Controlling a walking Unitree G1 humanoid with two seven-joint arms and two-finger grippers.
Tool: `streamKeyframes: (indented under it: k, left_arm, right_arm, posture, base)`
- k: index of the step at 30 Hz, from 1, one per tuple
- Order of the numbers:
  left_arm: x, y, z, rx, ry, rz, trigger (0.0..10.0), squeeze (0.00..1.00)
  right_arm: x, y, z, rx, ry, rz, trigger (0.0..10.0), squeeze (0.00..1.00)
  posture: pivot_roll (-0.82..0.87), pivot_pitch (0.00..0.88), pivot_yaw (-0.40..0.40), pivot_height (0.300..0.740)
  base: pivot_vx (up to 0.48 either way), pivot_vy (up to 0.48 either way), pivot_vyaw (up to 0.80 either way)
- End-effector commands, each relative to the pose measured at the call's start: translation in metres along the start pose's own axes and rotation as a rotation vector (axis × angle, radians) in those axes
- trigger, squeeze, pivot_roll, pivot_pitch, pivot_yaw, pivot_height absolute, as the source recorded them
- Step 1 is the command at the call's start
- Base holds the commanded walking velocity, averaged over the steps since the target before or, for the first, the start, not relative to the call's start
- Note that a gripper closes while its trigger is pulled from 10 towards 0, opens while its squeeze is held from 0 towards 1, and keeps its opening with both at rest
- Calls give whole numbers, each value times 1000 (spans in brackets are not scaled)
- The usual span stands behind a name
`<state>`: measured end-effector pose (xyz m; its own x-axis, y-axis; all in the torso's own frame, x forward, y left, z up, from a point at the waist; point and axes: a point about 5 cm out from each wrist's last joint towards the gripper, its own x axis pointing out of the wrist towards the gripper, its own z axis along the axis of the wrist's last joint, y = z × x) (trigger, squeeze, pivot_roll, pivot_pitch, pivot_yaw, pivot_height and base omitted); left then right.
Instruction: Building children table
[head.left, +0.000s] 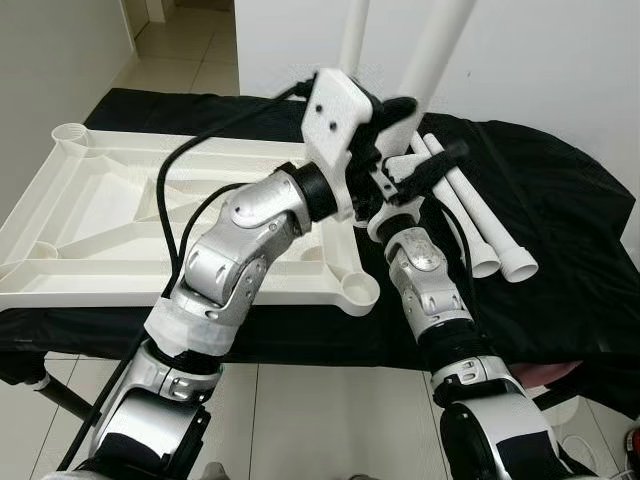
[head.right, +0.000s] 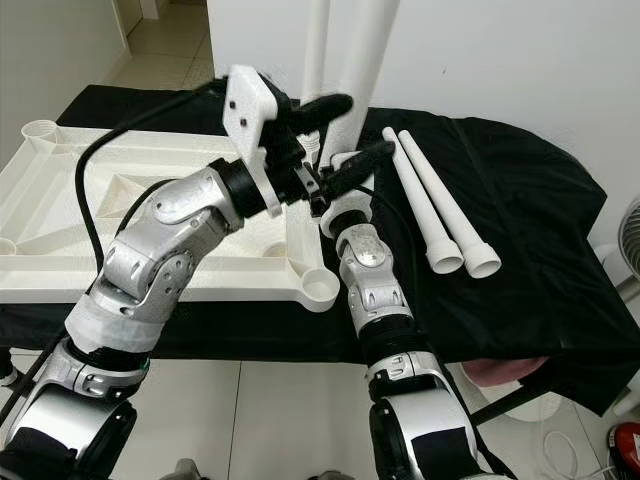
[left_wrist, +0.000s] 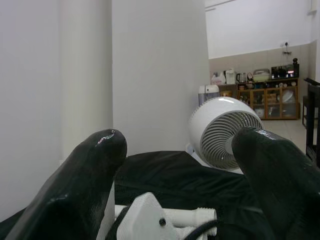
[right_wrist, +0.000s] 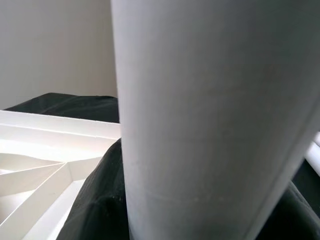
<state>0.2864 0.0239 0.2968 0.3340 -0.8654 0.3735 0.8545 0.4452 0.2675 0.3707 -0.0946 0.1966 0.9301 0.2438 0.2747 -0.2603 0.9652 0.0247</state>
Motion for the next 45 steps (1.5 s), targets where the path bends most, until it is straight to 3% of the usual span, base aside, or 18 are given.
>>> streamKeyframes:
  k: [1,8,10,13,17,19,24,27,31,40,45]
  left_arm:
    - [-6,-5,-8,-2,40,-14,10000,0]
    - [-22,-1,-21,45,101,40,10000,0]
    - [-35,-2,-32,83,150,55,10000,0]
    - [-41,-4,-38,102,178,51,10000,0]
    - [-54,-7,-57,106,277,40,10000,0]
    - [-66,-10,-77,139,380,25,10000,0]
    - [-76,-15,-93,166,454,10,10000,0]
    - [-77,-16,-95,169,467,5,10000,0]
    - [-85,-18,-103,113,510,36,10000,0]
    - [-103,-26,-115,144,574,2,10000,0]
    - [-106,-27,-119,164,602,-5,10000,0]
  right_arm:
    - [-2,-9,-1,38,10,-46,10000,0]
    - [-9,-13,-5,23,22,-56,10000,0]
    - [-16,-16,-10,11,43,-56,10000,0]
    - [-20,-17,-11,2,48,-46,10000,0]
    - [-25,-17,-12,-11,60,-11,10000,0]
    - [-29,-14,-12,-27,68,44,10000,0]
    - [-33,-8,-14,-54,78,114,10000,0]
    - [-34,-7,-15,-61,82,126,10000,0]
    - [-43,2,-21,-84,99,206,10000,0]
    - [-52,12,-27,-81,133,288,10000,0]
    - [-54,11,-27,-86,144,293,10000,0]
  posture:
    - [-19,0,-62,740]
    - [-15,0,-64,740]
    - [-9,0,-69,740]
    - [-8,0,-71,740]
    - [-9,0,-72,740]
    - [-10,0,-71,740]
    - [-15,0,-71,740]
    - [-15,0,-71,740]
    - [-14,0,-72,740]
    - [-7,0,-76,740]
    - [-4,0,-80,740]
  base:
    - [0,0,0]
    - [0,0,0]
    - [0,0,0]
    - [0,0,0]
    - [0,0,0]
    - [0,0,0]
    - [0,0,0]
    - [0,0,0]
    - [0,0,0]
    - [0,0,0]
    - [0,0,0]
